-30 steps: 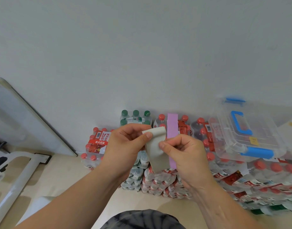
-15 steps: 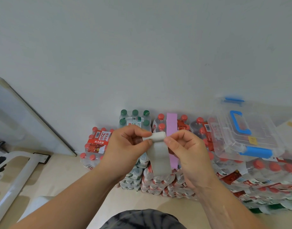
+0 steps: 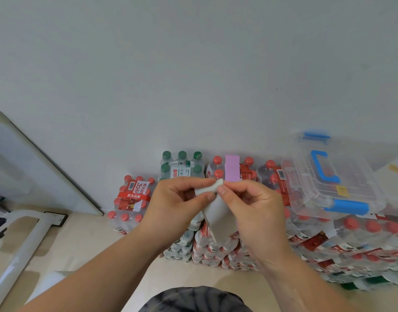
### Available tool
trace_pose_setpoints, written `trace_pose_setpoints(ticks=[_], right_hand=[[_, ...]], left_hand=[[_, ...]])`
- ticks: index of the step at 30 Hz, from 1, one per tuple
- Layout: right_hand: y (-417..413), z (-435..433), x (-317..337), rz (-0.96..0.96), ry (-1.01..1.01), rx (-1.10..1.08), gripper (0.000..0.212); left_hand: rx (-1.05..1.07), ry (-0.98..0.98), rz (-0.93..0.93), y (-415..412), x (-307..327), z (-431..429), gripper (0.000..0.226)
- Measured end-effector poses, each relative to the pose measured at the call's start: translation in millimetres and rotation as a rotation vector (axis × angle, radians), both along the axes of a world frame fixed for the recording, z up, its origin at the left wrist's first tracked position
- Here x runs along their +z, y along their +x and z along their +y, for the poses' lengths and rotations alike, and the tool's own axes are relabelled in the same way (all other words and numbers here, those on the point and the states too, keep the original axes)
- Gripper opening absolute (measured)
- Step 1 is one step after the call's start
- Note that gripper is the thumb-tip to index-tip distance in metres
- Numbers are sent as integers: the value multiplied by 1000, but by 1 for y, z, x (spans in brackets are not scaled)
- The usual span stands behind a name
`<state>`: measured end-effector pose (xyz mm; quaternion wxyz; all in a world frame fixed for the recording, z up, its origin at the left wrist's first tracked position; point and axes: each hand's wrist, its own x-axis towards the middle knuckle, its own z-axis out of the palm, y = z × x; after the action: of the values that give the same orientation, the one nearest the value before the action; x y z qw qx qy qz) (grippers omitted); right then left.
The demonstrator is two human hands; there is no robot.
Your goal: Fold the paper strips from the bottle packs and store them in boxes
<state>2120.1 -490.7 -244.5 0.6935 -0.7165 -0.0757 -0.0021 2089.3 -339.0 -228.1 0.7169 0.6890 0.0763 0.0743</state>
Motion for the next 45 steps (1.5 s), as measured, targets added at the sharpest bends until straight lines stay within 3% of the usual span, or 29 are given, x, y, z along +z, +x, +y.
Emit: trace_pose_setpoints(ticks=[9,13,15,20,26,45], right_hand=[[7,-4,-3,38,25,55,9],[8,-4,-6,56,50,-3,2],[11,-7,-7,53,57,-17,9],[10,-6,-3,93,126,22,6],[11,-3,-8,85,51,-40,6],[12,-2,-11,130,106,-26,7]], left_hand=[[-16,41,-25,2,-5,2,25],[12,-95,37,3,-4,1,22],[30,-136,74,5,-4,-1,24],[48,-109,46,8,-4,-1,24],[57,-105,66,7,-9,-3,27],[65,-91,141,16,-4,-3,16]])
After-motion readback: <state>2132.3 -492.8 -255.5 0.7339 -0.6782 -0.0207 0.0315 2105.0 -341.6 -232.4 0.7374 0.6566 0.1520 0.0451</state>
